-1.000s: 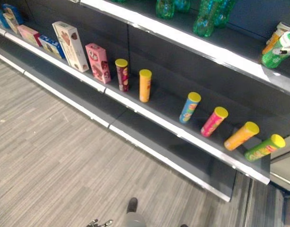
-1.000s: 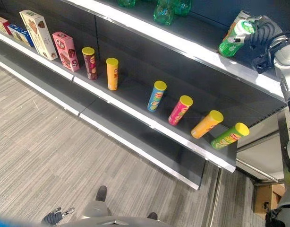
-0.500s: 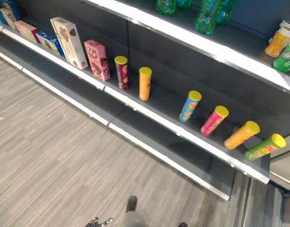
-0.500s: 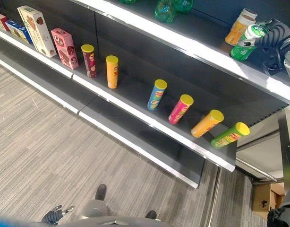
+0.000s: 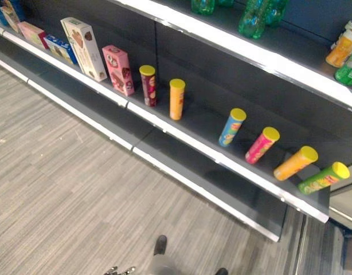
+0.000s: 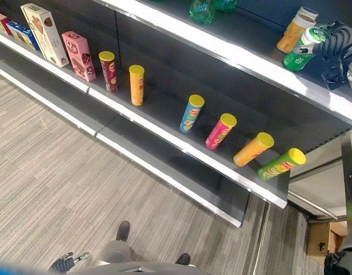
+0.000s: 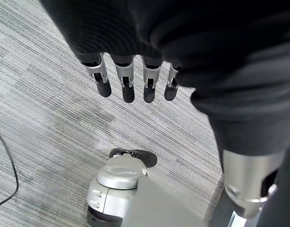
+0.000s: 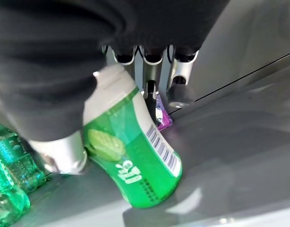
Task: Put the goods on the table back onto the shelves and tidy them up.
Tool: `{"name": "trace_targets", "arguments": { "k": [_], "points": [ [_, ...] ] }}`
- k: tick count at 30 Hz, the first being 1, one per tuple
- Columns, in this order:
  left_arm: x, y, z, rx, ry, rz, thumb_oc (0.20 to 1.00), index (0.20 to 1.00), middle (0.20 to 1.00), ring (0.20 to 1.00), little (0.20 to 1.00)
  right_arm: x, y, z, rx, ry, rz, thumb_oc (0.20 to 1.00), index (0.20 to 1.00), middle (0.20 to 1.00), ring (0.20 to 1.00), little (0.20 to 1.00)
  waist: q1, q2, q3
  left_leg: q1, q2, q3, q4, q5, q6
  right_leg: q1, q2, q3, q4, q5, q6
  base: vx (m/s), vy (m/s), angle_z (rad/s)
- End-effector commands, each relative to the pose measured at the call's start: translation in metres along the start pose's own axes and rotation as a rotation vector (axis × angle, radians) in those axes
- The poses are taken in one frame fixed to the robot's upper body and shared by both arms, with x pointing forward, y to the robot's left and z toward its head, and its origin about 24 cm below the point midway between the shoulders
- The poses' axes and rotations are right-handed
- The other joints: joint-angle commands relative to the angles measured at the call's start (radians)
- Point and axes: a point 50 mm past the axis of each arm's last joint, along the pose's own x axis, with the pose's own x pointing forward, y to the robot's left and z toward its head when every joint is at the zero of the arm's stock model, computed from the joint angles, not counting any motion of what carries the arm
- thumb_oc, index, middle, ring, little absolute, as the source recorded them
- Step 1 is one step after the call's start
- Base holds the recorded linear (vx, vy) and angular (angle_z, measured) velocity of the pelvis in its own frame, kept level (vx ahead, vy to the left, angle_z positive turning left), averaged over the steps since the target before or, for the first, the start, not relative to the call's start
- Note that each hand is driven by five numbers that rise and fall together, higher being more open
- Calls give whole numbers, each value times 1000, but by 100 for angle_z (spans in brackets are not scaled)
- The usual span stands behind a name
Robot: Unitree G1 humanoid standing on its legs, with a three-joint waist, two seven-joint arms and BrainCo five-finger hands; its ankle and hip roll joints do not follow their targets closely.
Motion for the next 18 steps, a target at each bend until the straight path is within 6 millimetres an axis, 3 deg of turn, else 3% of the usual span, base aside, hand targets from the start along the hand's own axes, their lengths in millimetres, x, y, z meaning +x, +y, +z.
{"name": "trace_targets", "arguments": {
  "k": [1,18],
  "points": [
    [2,22,16,44,-43,54,1000,1000,1000,1000,1000,0,-23,41,11,-134,-83,200,200,200,200,200,33,-35,15,26,24,22,4,-69,-52,24,-5,-2,21,-62,20,0,0,0],
    [2,25,16,44,-34,64,1000,1000,1000,1000,1000,1,-20,45,-39,-143,-62,200,200,200,200,200,28,-46,19,34,25,25,4,-73,-51,27,-5,-3,23,-61,19,0,0,0]
  ]
}}
